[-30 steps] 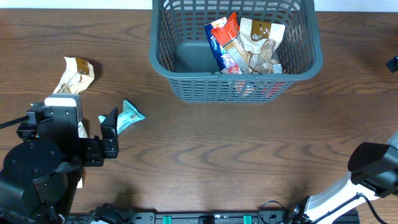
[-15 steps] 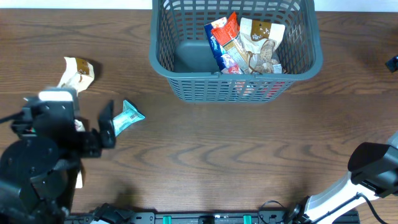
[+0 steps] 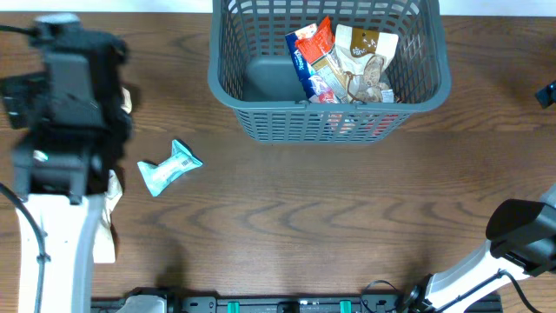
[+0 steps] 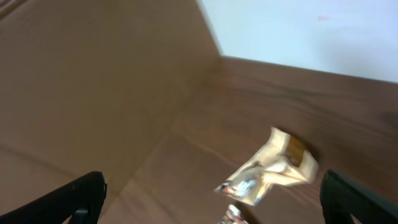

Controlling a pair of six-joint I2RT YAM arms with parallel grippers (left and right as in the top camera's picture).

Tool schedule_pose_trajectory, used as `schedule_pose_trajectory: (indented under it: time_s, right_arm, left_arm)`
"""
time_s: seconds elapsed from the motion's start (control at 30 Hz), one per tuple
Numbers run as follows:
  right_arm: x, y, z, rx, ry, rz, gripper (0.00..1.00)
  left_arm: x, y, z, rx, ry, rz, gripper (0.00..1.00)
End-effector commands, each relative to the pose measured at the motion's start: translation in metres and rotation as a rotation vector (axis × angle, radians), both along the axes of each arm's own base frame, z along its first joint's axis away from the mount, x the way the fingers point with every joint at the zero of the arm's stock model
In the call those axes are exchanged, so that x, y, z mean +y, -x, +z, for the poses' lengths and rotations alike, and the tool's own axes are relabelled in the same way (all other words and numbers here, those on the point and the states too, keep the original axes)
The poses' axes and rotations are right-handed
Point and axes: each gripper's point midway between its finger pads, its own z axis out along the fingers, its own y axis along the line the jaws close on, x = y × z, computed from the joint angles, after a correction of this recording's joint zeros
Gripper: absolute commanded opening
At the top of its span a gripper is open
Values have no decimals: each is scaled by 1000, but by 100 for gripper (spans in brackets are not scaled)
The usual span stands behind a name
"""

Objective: Pack container
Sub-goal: 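Move left gripper forward over the left tan wrappers, then lower left gripper and grasp the upper tan wrapper on the left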

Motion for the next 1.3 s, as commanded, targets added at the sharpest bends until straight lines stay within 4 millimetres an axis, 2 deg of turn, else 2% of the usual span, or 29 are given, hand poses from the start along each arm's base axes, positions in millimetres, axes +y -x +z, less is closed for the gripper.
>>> schedule_pose_trajectory:
  time_s: [0.0,0.1,0.17,0.27,0.4,0.57,0.73,0.8,0.97,1.27]
  right_arm:
    - [-2,4,1,5,7,-20,99]
    - [-2,4,1,4,7,-20,99]
    - [-2,4,1,4,7,-20,99]
    - [-2,4,1,3,7,-20,99]
    - [-3,4,1,2,8,-20,99]
    - [-2,4,1,4,7,-19,99]
    - [-2,4,1,4,7,-20,99]
    - [-2,4,1,4,7,-20,99]
    - [3,0,-1,-19,-28,-10,99]
    - [4,0,-1,-18,-31,-10,99]
  left_arm:
    - [34,16,30,-122,119,77,99]
    - [73,29,22,-117,202,169,99]
    - [90,31,3,-100,310,165,99]
    - [108,30,-25,-62,458,137,99]
    - [123,17,-57,76,485,-18,99]
    - [117,-9,-86,175,511,-205,99]
    - [127,-27,-113,169,602,-155,99]
    - [122,-34,-125,182,651,-185,99]
    - [116,-40,-152,306,627,-343,99]
    - [127,-54,-188,392,597,-419,99]
